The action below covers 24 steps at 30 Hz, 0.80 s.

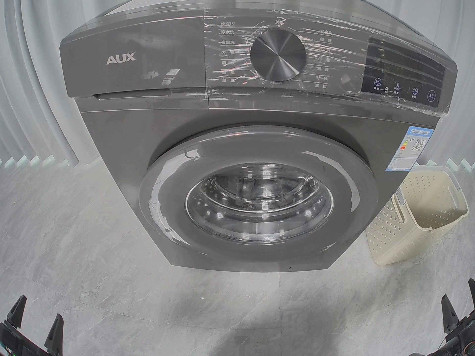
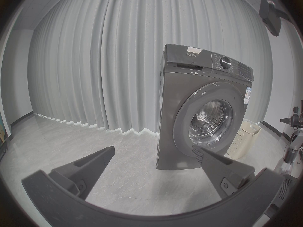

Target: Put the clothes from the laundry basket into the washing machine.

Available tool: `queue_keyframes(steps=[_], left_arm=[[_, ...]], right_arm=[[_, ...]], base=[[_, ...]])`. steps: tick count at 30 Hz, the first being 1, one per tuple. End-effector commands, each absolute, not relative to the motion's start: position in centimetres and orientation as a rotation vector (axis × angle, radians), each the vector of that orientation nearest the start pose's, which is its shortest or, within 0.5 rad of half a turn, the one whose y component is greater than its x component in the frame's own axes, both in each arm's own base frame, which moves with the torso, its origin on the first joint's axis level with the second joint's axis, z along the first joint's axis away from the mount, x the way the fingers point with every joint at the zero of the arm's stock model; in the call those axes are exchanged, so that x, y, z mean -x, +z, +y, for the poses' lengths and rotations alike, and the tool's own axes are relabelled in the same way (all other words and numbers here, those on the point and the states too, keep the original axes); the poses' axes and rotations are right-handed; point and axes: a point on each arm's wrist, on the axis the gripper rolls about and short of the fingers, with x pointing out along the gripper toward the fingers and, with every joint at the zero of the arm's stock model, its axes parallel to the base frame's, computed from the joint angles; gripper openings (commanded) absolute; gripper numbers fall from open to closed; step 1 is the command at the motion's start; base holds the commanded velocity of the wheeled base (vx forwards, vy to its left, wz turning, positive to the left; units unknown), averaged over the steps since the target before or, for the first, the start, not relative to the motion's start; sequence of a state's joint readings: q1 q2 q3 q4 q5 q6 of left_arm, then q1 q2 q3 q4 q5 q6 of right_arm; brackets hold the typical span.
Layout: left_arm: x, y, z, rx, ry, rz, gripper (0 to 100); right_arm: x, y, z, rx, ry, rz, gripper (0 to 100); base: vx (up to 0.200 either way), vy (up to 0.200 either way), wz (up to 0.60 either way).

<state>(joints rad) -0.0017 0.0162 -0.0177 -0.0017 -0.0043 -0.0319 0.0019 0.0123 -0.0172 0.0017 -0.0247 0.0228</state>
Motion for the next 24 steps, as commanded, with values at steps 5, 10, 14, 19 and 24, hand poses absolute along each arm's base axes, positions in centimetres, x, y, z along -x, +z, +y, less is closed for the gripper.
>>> queue_keyframes(steps=[5, 10, 14, 19, 24], left_arm=[[2.27, 7.61, -0.01, 0.031, -0.006, 0.000, 100], [2.27, 7.61, -0.01, 0.026, -0.006, 0.000, 100], [2.27, 7.61, -0.01, 0.026, -0.006, 0.000, 100], [2.27, 7.61, -0.01, 0.018, -0.011, 0.000, 100], [2.27, 7.61, -0.02, 0.020, -0.011, 0.000, 100]], right_arm=[[2.28, 7.53, -0.02, -0.008, -0.008, 0.002, 100], [2.28, 7.53, -0.01, -0.006, 0.000, 0.002, 100], [2.28, 7.55, 0.00, -0.002, 0.002, 0.000, 100], [2.28, 7.55, 0.00, 0.002, 0.002, 0.000, 100], [2.28, 7.55, 0.00, -0.005, 0.002, 0.000, 100]], base=[[0.000, 0.000, 0.00], [0.000, 0.000, 0.00], [0.000, 0.000, 0.00], [0.000, 0.000, 0.00], [0.000, 0.000, 0.00]])
